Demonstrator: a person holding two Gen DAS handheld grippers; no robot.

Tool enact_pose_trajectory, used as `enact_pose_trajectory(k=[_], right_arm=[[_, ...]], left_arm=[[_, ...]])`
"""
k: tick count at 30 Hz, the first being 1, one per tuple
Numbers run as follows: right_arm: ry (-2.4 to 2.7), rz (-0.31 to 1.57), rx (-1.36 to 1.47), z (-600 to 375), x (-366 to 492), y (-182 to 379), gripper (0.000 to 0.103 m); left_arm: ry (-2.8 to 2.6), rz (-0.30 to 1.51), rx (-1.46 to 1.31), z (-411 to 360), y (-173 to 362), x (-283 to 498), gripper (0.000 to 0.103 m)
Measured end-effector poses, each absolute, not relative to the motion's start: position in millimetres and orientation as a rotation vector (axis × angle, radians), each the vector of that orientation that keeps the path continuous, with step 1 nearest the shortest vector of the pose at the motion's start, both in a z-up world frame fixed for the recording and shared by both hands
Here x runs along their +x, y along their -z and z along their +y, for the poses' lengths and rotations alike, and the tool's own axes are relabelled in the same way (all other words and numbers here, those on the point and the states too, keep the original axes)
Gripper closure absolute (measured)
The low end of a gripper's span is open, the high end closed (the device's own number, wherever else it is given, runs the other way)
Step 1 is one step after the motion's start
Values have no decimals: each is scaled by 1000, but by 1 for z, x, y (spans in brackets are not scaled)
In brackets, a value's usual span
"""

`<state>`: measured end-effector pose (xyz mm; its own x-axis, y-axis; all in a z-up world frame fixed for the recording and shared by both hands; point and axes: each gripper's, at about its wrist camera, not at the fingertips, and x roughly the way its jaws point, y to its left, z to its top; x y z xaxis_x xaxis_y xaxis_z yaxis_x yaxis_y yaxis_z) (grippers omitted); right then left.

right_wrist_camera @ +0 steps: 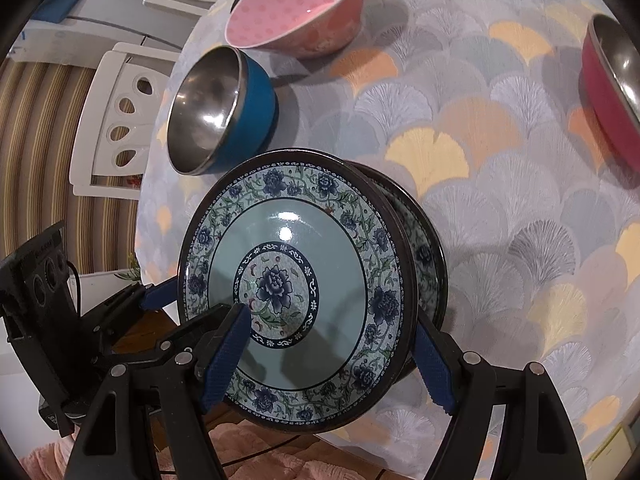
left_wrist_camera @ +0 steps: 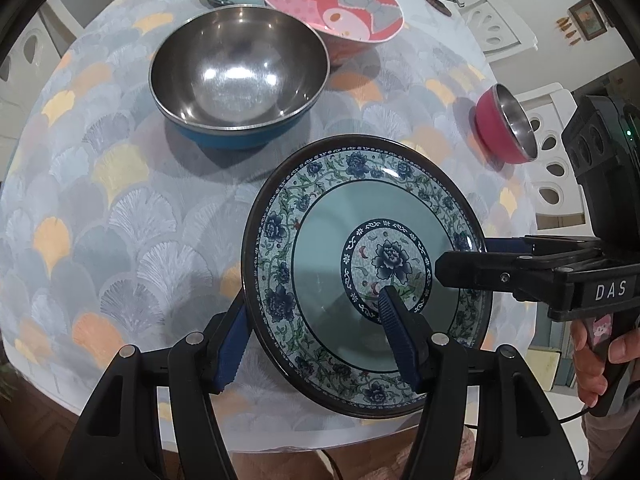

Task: Organize plates and bowls

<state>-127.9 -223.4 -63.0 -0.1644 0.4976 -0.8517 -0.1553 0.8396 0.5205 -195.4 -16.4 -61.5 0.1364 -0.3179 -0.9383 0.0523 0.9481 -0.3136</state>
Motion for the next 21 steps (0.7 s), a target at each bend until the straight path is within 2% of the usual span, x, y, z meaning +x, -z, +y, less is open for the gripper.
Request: enact_pose_trajectory(k=[21], right_arm=[[-561,1673,257,-215,-126,74,26]], left_arm=[[257,1466,-253,-20,81,-195,44]])
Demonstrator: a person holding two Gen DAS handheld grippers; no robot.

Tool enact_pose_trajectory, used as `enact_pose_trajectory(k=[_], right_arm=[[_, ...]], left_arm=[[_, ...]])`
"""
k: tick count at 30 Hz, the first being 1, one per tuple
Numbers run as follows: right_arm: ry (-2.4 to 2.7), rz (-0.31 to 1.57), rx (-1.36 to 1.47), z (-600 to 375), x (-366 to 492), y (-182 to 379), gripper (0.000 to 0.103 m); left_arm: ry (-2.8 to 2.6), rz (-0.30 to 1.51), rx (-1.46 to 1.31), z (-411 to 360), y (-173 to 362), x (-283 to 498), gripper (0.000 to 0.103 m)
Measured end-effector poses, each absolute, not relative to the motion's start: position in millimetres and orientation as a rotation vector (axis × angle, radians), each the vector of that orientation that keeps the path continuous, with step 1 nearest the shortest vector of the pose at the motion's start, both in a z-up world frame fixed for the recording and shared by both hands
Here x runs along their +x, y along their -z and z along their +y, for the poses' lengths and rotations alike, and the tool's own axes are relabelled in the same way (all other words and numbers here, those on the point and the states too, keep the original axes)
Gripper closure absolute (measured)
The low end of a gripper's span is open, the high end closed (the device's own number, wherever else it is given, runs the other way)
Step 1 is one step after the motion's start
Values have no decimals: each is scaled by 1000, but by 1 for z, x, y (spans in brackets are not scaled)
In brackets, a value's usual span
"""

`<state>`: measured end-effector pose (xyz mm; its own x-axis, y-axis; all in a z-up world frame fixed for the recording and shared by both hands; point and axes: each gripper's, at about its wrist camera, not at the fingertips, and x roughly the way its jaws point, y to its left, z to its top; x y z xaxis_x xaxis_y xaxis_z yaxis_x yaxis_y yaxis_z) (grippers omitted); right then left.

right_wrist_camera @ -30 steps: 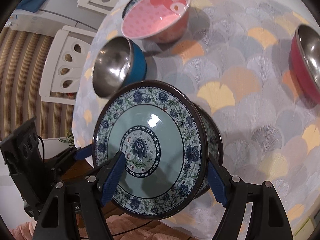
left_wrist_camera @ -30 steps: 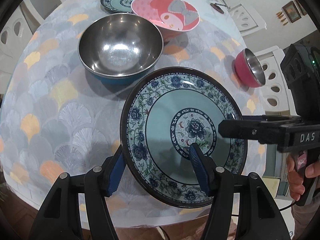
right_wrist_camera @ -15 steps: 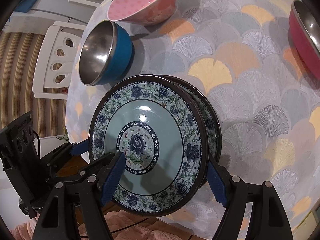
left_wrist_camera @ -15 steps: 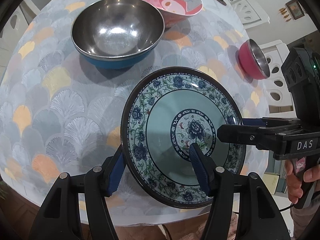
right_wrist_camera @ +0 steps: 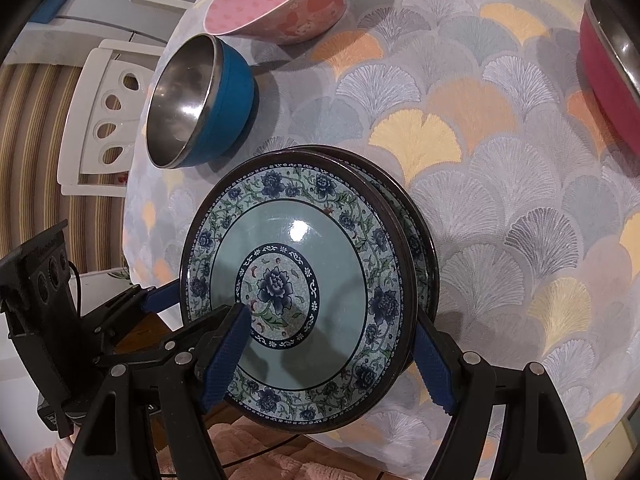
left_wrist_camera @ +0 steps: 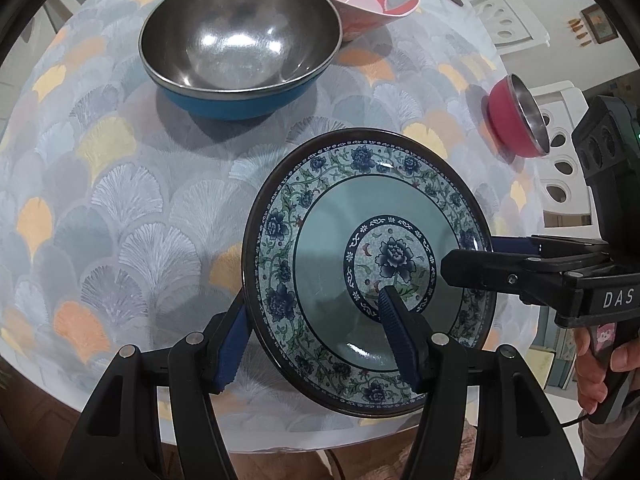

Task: Organize plates and bowls

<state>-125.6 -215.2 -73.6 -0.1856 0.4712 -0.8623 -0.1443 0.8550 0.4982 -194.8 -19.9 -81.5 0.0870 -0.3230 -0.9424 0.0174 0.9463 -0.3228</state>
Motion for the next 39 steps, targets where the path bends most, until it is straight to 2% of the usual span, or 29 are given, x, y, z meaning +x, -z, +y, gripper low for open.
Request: enact_pose_trajectory(k=[29,39], right_arm=[[-509,1765,218,-213,-118,88,26],[-507,1789,163,-225,-114,66,26]], left_arm=[[274,1534,-311,-15,99,-194,44],[259,1532,-416,41,69,-198,44]])
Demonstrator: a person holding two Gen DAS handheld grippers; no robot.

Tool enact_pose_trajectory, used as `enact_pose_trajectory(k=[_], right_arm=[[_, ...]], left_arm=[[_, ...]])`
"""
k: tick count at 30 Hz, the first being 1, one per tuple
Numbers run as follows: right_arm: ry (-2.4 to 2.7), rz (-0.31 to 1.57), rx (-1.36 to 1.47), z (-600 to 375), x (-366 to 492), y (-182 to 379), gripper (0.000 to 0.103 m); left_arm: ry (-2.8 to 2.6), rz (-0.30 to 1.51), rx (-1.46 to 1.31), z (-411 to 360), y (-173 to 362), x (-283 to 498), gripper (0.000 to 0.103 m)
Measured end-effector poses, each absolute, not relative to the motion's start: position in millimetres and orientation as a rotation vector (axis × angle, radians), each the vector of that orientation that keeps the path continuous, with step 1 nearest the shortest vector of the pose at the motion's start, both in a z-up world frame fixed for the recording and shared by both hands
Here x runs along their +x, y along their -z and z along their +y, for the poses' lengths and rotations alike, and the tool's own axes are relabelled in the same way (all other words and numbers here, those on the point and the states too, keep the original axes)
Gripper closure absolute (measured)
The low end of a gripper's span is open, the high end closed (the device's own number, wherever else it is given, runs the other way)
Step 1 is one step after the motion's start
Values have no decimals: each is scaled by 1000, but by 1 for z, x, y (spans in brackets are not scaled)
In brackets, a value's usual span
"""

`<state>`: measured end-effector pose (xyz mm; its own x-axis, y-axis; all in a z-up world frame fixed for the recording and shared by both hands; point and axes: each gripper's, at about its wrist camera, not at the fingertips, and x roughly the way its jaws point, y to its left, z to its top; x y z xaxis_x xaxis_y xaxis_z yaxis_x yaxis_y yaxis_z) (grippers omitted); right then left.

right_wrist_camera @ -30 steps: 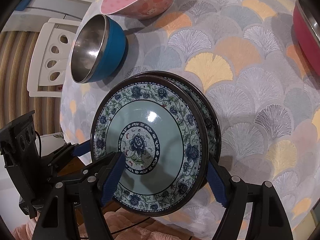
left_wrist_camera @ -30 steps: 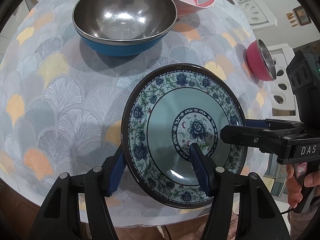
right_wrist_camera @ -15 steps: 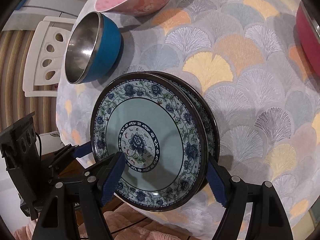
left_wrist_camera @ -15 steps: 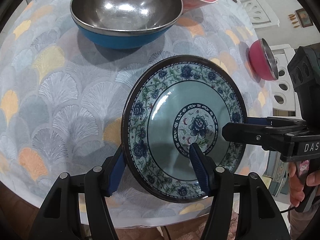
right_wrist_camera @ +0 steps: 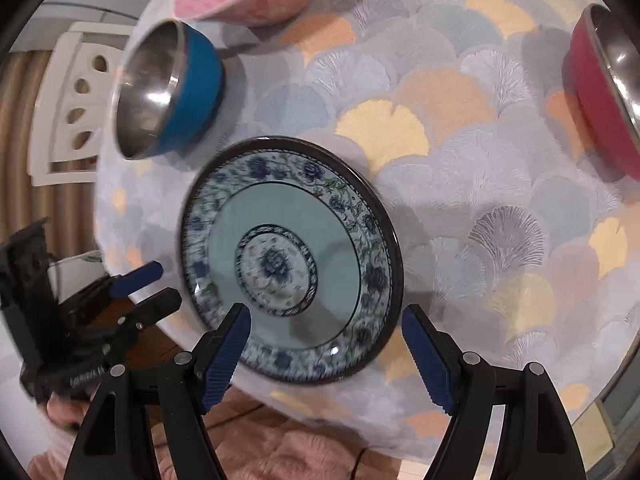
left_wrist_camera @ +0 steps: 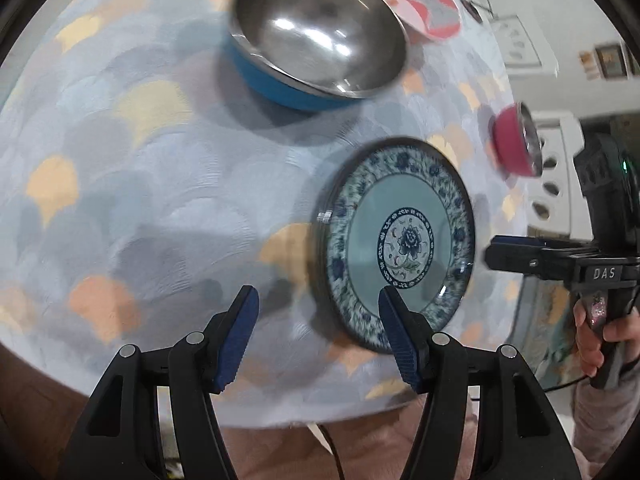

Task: Organize plates and bowls
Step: 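Grasp another floral plate rim with the left tool while the right tool grips it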

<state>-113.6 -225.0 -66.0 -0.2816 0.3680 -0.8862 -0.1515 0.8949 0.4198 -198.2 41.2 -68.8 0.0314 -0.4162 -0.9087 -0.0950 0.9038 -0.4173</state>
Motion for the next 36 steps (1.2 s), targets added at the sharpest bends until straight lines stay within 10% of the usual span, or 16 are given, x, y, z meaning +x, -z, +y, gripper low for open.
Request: enact_pose_trajectory(k=[21,36], right_arm=[[-840,1342,83,-167,85,-154,26],[-583,1418,374,-173,208,21,29]], left_arm=[[86,1294,-264,123,-63,20,42],[22,1416,-309,88,78,126,44]])
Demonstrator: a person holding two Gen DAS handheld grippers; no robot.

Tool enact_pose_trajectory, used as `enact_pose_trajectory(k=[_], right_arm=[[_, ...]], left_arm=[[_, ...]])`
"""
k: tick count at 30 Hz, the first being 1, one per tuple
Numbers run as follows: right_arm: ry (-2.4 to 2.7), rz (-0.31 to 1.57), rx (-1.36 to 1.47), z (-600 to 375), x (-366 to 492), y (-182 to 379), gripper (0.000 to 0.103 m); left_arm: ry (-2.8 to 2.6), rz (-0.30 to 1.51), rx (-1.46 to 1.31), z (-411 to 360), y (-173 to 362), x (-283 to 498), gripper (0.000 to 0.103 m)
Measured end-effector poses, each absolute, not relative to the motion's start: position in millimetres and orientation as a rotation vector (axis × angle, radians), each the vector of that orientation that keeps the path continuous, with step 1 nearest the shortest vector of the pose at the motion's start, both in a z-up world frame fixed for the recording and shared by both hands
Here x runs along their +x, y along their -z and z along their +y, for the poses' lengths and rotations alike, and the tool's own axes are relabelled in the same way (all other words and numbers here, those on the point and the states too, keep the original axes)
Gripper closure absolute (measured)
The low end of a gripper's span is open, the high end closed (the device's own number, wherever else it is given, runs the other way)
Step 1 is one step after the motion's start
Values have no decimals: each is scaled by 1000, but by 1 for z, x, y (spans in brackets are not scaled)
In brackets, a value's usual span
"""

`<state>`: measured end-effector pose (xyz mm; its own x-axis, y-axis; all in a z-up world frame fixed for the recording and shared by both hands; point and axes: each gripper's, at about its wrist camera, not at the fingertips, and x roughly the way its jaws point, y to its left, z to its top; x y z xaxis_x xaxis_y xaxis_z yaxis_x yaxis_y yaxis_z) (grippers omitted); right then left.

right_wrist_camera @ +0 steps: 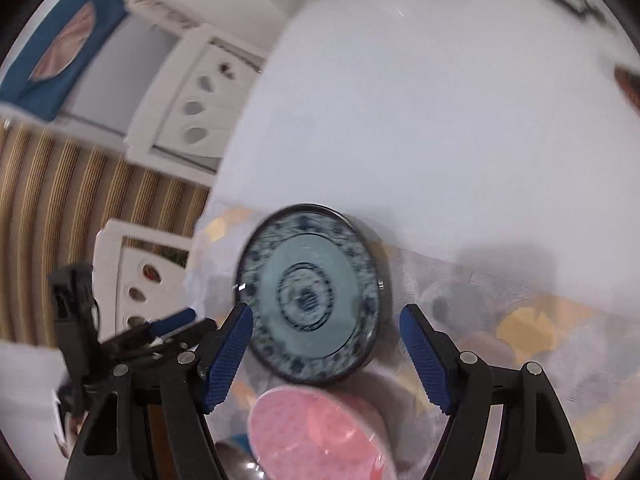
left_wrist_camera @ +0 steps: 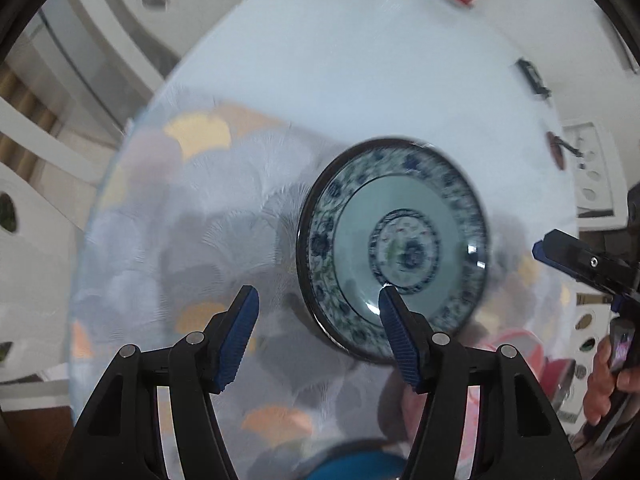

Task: Organize plates and bowls
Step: 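Grasp another floral plate rim with the left tool while the right tool grips it, then lift the floral plate with both tools and carry it over the cloth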

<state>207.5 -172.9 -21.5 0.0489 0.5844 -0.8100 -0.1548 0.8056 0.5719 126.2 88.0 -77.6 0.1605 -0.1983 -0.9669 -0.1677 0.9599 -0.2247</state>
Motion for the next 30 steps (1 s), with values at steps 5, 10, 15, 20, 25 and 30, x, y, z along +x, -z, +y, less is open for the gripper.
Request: enact_pose_trajectory(k=[5,10,15,20,25,30], right_arm=[[-561,1443,390,-167,217,62,34],[-563,1459,375,-151,224,83,40],[-587,1463,314,-139,222,86,53],[-586,1463,237,-128,220,84,53],[-603,1447,246,-127,220,78,53],[-615,1418,231,-120,221,63,53]], left_arm=[[13,1433,-347,86,102,133,46],[3,1413,-292,77,100,137,51],[-9,1411,-214,67,101,140,57],[-6,1408,-222,68,100,138,59],[-1,1397,-244,73,94,136,59],[-13,1367,-255,87,80,129,59]])
